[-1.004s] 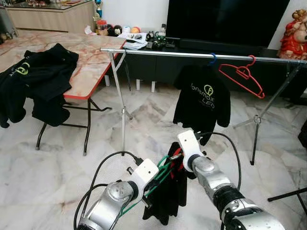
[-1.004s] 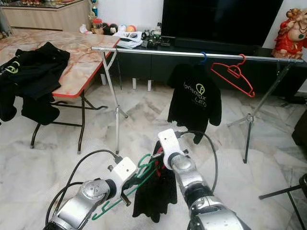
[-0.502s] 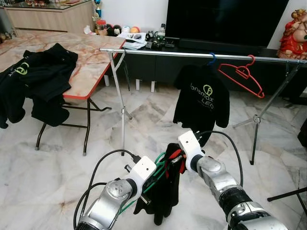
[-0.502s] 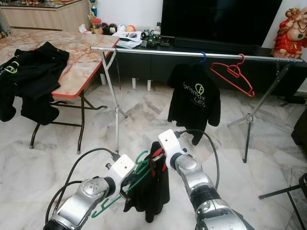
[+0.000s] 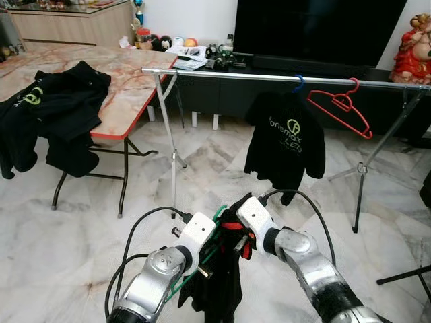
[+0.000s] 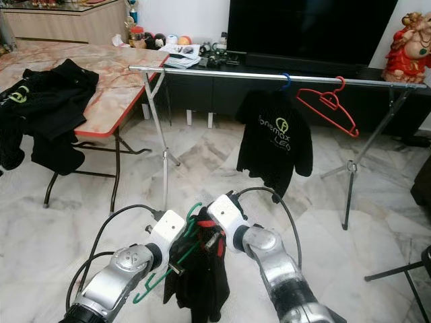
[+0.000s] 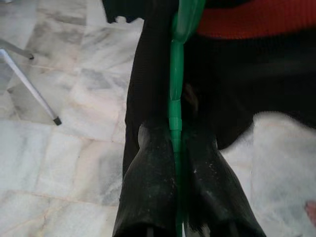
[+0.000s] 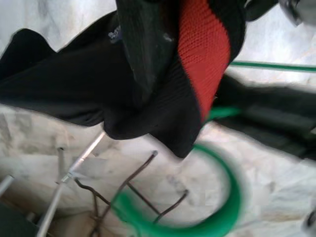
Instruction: Hang hanger
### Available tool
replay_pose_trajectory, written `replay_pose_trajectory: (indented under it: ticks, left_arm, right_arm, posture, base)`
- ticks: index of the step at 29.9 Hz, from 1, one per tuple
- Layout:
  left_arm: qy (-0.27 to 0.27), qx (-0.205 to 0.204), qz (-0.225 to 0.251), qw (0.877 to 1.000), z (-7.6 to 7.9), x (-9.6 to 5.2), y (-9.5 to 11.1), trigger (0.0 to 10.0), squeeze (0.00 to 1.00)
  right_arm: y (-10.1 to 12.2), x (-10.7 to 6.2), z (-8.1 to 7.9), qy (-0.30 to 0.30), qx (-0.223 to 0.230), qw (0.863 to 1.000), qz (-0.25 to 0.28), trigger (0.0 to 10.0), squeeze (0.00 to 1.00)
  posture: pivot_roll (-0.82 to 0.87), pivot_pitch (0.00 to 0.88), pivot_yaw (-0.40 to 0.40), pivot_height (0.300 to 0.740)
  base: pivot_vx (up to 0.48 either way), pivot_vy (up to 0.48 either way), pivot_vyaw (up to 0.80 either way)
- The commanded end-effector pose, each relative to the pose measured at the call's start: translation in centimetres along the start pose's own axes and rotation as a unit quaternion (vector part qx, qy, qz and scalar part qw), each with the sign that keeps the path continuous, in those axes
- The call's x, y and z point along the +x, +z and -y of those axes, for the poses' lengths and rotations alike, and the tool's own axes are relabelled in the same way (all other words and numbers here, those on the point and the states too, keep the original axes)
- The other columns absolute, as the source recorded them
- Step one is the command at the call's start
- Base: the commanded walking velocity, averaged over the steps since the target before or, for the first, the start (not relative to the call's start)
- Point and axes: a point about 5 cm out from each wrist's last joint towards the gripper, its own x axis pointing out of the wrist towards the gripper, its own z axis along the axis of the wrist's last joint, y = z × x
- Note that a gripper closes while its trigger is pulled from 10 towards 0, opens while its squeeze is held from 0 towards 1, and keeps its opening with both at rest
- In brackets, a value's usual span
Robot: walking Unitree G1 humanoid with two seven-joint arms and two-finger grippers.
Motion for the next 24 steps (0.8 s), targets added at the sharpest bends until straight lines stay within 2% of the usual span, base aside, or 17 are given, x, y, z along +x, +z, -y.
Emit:
replay_pose_trajectory:
  ticks: [1,3,6,18,19,20,21,24]
  left_arm:
    - [0.011,-0.005,0.028,1.000,-0.4,0.1,1.2,10.0,0.00]
    - [0.012,-0.006,0.030,0.999,-0.4,0.2,1.2,10.0,0.00]
    - [0.009,-0.014,0.036,0.999,-0.3,0.3,1.4,10.0,0.00]
    - [0.010,-0.014,0.038,0.999,-0.3,0.4,1.4,10.0,0.00]
    - [0.015,-0.017,0.045,0.999,-0.4,0.3,1.5,10.0,0.00]
    - [0.025,-0.021,0.057,0.998,-0.7,0.3,1.9,10.0,0.00]
    - [0.037,-0.026,0.072,0.996,-1.0,0.3,2.2,10.0,0.00]
    - [0.047,-0.030,0.081,0.995,-1.2,0.2,2.5,10.0,0.00]
  right_arm:
    - [0.5,0.0,0.0,0.002,-0.016,1.000,0.006,10.0,0.00]
    - [1.1,-0.1,0.3,-0.011,-0.009,1.000,0.022,10.0,0.00]
    - [1.8,-0.2,-0.2,0.016,-0.014,0.999,0.043,10.0,0.00]
    - [1.9,-0.4,-0.6,0.027,-0.019,0.999,0.043,10.0,0.00]
    - [1.4,-0.5,-0.8,0.032,-0.026,0.999,0.028,10.0,0.02]
    - [0.5,-0.8,-0.6,0.027,-0.044,0.999,-0.002,10.0,0.77]
    - [-0.5,-1.2,-0.3,0.019,-0.066,0.997,-0.036,10.0,0.77]
    - [-0.8,-1.4,0.2,0.006,-0.078,0.995,-0.055,10.0,0.77]
  posture:
    - [0.16,0.000,-0.075,0.740]
    - [0.16,0.000,-0.073,0.740]
    - [0.15,0.000,-0.072,0.740]
    - [0.15,0.000,-0.072,0.740]
    - [0.16,0.000,-0.076,0.740]
    - [0.15,0.000,-0.076,0.740]
    - [0.15,0.000,-0.076,0.740]
    - [0.15,0.000,-0.077,0.740]
  base:
    - [0.000,0.000,0.00]
    - [0.000,0.000,0.00]
    - [0.000,0.000,0.00]
    - [0.000,0.000,0.00]
    - [0.000,0.000,0.00]
    - [0.000,0.000,0.00]
    - [0.000,0.000,0.00]
    - [0.000,0.000,0.00]
